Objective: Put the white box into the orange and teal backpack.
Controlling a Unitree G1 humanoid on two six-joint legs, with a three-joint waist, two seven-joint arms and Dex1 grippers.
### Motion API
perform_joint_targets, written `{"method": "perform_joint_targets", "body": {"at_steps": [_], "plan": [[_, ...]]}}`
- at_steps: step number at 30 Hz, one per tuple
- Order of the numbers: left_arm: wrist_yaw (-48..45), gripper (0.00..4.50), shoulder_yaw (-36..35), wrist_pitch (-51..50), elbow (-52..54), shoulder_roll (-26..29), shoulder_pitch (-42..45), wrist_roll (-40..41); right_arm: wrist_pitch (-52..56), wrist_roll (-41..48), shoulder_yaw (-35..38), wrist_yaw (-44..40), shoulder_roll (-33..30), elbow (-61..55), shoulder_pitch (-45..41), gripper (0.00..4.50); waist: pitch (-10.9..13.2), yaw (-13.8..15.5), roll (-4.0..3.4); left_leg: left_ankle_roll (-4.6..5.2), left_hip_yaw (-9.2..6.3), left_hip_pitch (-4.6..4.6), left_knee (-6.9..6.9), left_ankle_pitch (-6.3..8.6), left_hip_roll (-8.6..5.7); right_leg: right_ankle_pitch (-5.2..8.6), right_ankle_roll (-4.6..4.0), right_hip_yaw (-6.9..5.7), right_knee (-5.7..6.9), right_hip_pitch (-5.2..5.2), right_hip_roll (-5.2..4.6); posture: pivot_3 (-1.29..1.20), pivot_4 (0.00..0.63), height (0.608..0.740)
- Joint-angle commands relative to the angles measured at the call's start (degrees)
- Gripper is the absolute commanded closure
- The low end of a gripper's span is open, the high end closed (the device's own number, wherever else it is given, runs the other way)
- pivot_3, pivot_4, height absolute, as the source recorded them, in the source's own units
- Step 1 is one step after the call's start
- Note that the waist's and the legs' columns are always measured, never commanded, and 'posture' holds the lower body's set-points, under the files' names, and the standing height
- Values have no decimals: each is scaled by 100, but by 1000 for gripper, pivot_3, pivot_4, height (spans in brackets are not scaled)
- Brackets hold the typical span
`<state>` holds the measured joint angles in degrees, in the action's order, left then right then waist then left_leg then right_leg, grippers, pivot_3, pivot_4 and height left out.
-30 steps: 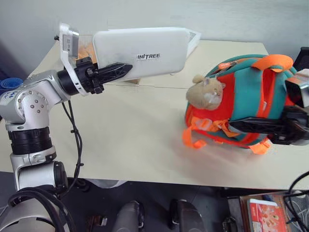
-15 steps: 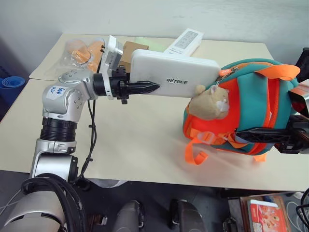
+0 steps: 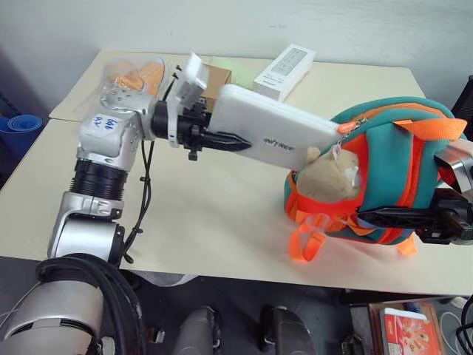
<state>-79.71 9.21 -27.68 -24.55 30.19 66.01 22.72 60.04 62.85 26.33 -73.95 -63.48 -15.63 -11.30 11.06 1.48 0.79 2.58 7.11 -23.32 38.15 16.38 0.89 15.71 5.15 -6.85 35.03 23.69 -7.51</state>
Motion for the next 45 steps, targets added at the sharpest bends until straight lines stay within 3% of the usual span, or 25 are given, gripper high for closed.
{"method": "perform_joint_targets", "body": {"at_steps": [1,6,12,17,21,27,30,33,40,45], "plan": [[-358,3107,170,407,-75,-69,226,-227,-160,17,3,-28,64,-156,32,4482,0,-4,0,0,0,0,0,0,0,0,0,-1,0,0,0,0,150,740],[43,3107,304,937,-439,-608,276,-645,-241,73,-16,-38,133,-307,137,4482,0,-3,1,2,0,0,1,1,0,0,0,-2,1,0,-1,0,150,740],[1370,3107,467,1597,-870,-2004,186,-1203,-247,266,13,151,316,-520,126,4482,4,37,6,15,-15,-11,15,8,-1,-3,4,5,-3,-6,-8,0,150,740],[2396,3107,410,1861,-1712,-2788,445,-1603,-269,321,-24,366,475,-678,164,4482,5,2,10,24,-12,-15,19,14,-4,-7,13,13,-11,-5,-12,0,150,740],[2047,1831,217,1664,-1566,-2532,402,-1455,-248,385,23,478,529,-727,232,4500,5,-37,9,22,-5,-6,11,13,0,-7,13,3,-3,-2,-7,0,150,740],[1133,71,-360,374,202,-1038,-388,-686,-350,411,26,733,692,-762,353,4500,4,-126,7,1,-5,3,-1,2,9,-5,8,2,3,-1,1,0,150,740],[502,29,-714,-628,1239,-60,-764,11,-342,472,-2,786,725,-723,296,4500,4,-139,7,-1,-9,1,3,1,7,-5,8,8,11,-3,0,0,150,740],[397,29,-837,-1236,2039,280,-799,535,-363,409,-69,737,696,-678,281,4500,5,-95,9,1,-16,-8,10,2,5,-5,8,29,19,-6,-3,0,150,740],[1668,29,-345,-811,2524,-422,-718,-48,-356,390,-147,745,718,-640,202,4500,5,71,9,35,-29,-7,48,24,-8,-13,23,31,-11,-36,-19,0,150,740],[2338,29,253,225,1811,-810,-608,-1015,-324,462,-77,752,723,-697,285,4500,5,16,9,30,-17,-6,41,27,-4,-13,23,35,-10,-27,-8,0,150,740]]}}
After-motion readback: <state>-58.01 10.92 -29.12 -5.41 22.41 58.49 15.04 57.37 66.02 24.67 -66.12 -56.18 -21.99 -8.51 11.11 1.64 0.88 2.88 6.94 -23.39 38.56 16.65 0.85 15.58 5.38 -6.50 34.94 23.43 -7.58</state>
